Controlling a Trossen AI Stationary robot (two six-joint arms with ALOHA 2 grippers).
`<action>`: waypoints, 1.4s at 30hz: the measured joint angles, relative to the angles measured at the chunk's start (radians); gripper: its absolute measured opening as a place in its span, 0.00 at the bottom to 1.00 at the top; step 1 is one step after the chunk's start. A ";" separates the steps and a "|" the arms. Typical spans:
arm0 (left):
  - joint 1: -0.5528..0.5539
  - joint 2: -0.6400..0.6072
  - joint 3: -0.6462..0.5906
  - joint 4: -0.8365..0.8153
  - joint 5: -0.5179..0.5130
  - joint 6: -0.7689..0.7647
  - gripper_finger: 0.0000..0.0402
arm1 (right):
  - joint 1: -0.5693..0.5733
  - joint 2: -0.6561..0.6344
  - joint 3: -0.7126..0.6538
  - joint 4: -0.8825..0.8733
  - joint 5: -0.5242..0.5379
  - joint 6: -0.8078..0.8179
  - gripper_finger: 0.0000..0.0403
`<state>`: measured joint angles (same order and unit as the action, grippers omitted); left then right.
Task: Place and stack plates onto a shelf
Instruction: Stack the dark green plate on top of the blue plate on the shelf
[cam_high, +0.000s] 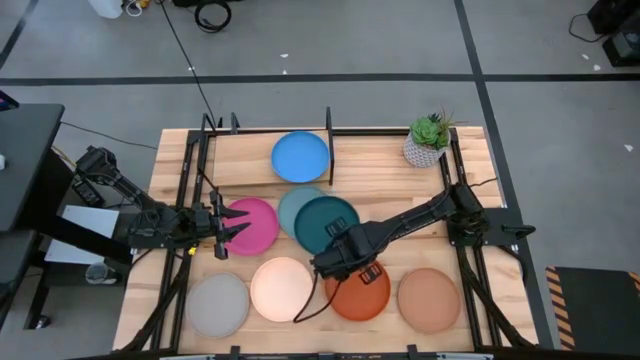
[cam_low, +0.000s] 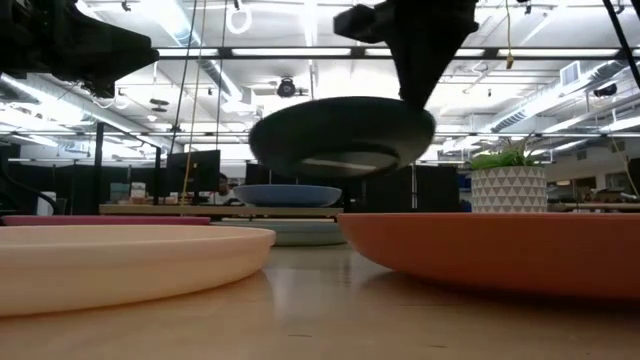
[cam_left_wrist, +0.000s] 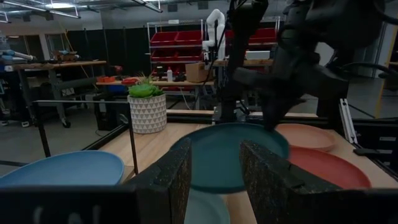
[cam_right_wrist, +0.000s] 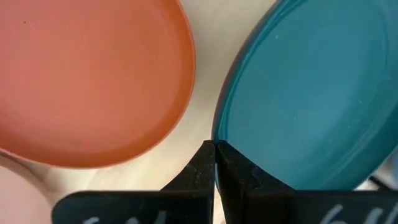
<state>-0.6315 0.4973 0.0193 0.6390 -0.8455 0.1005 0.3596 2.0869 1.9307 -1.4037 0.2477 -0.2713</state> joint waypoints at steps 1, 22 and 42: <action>0.000 0.000 0.000 0.000 0.000 0.000 0.35 | 0.000 0.000 0.000 0.010 0.005 -0.020 0.03; 0.000 0.000 0.000 0.000 0.000 -0.001 0.35 | -0.072 0.000 -0.001 0.172 0.126 -0.320 0.03; 0.000 0.000 0.000 0.000 0.000 -0.001 0.35 | -0.238 0.000 -0.001 0.294 0.126 -0.568 0.03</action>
<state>-0.6315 0.4972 0.0193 0.6388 -0.8458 0.0994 0.1213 2.0872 1.9301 -1.1093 0.3737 -0.8388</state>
